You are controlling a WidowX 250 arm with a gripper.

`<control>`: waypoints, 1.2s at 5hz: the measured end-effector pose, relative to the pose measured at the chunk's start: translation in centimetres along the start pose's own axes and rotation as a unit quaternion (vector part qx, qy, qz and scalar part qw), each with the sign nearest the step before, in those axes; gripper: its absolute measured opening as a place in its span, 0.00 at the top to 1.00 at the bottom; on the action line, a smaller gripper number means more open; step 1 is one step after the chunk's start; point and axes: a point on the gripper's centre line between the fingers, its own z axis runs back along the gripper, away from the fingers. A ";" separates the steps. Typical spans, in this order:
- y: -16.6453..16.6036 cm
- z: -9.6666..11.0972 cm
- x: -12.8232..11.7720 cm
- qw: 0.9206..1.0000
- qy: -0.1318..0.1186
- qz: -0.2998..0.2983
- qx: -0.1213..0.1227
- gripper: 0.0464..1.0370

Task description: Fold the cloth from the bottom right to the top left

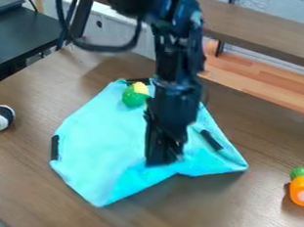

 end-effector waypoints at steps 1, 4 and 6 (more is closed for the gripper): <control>1.9 2.2 0.1 0.999 -0.017 0.021 -0.027 0.99; 9.0 4.6 0.9 0.998 -0.012 0.049 -0.047 0.99; 13.3 5.5 1.4 0.998 -0.022 0.053 -0.027 0.99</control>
